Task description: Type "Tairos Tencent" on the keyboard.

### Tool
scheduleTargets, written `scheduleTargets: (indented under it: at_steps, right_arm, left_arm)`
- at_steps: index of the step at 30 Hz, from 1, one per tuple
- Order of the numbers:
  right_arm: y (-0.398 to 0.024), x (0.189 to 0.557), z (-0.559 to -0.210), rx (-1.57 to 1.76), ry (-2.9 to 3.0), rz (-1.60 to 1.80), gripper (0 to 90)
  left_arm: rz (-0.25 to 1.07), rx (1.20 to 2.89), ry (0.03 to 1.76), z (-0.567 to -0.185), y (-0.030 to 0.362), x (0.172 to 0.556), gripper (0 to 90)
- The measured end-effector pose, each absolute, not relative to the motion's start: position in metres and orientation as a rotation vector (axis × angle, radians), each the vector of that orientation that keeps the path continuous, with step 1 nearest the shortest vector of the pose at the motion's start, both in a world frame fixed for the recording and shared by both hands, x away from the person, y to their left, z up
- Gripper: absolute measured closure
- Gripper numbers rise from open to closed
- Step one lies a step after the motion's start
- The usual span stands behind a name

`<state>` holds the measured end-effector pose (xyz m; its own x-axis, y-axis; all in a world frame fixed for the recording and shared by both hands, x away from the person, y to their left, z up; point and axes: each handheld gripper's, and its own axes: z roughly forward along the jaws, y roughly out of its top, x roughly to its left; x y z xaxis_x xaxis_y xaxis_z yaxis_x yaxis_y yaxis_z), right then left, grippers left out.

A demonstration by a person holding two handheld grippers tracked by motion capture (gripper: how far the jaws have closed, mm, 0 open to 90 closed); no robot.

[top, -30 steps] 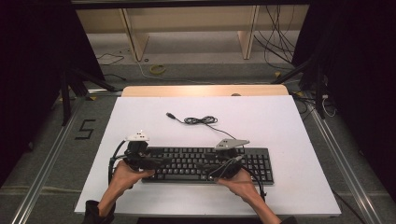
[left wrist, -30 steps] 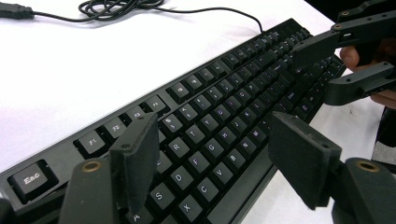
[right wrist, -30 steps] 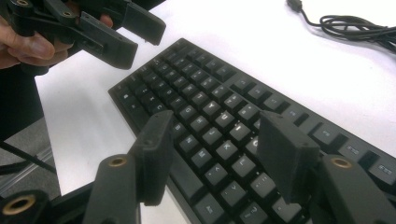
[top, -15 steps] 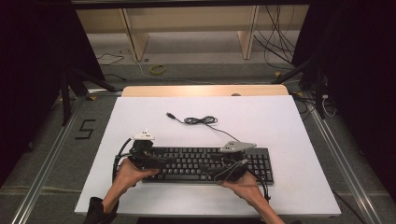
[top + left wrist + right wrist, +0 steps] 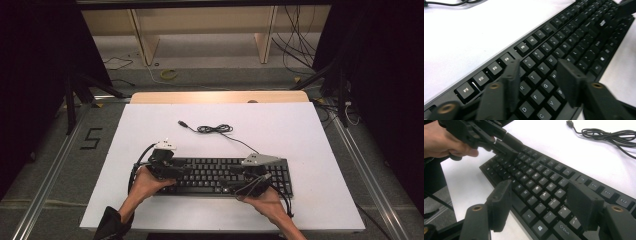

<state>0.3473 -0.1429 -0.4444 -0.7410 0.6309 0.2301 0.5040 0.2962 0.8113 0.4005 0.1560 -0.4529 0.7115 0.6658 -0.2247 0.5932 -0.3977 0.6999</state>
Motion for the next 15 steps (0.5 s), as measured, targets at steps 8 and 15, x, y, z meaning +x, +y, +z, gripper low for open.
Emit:
scheduleTargets:
  at_steps: [8, 15]
  right_arm:
    - [-0.1464, 0.3439, -0.4446, 1.070, 2.417, 1.439, 37.4]
    - [-0.1489, 0.3420, -0.4459, 1.077, 2.419, 1.430, 37.3]
  left_arm:
    - [0.103, 2.136, 0.952, -0.4573, 0.1525, 0.4044, 64.7]
    - [0.094, 2.157, 0.927, -0.4573, 0.1467, 0.4056, 73.2]
